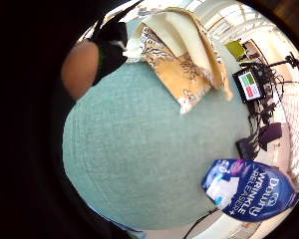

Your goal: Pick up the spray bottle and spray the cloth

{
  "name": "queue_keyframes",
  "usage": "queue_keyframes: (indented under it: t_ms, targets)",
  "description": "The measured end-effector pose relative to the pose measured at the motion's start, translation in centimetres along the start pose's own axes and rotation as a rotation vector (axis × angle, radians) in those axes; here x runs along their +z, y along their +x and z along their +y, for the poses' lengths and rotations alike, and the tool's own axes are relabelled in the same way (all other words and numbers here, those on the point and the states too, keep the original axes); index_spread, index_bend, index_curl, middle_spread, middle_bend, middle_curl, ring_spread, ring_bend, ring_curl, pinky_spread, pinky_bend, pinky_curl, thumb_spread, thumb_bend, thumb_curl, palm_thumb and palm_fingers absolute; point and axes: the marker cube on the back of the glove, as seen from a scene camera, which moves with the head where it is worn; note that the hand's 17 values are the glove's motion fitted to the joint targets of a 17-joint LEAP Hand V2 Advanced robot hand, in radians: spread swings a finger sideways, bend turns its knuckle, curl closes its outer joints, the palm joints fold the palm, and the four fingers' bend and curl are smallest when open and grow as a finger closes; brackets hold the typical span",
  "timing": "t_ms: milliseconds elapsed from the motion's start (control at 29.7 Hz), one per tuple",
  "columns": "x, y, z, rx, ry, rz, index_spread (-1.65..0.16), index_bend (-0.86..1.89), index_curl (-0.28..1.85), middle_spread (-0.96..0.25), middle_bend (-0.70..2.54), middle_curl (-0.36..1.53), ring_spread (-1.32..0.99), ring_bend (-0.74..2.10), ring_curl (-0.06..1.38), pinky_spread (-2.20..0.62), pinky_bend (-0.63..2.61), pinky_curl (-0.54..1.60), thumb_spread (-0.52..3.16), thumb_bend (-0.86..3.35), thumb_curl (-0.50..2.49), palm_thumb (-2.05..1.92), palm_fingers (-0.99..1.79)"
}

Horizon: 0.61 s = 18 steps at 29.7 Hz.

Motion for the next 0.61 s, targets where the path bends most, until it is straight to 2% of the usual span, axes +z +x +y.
queue_keyframes:
  t_ms: [236,270,607]
  targets:
    - [-0.2,0.1,-0.9,0.035,-0.015,-0.009,-0.27,0.27,0.22,-0.08,0.37,0.18,-0.04,0.27,0.17,0.16,0.24,0.16,0.75,0.34,0.16,0.56,0.69]
    - [-0.3,0.1,-1.1,0.038,-0.013,-0.007,-0.29,0.27,0.23,-0.07,0.35,0.19,-0.04,0.24,0.17,0.17,0.25,0.17,0.79,0.34,0.16,0.57,0.62]
    - [-1.4,-0.1,-0.9,0.042,-0.021,0.003,-0.37,0.20,0.28,-0.07,0.34,0.25,-0.05,0.17,0.17,0.20,0.22,0.22,1.03,0.28,0.22,0.59,0.56]
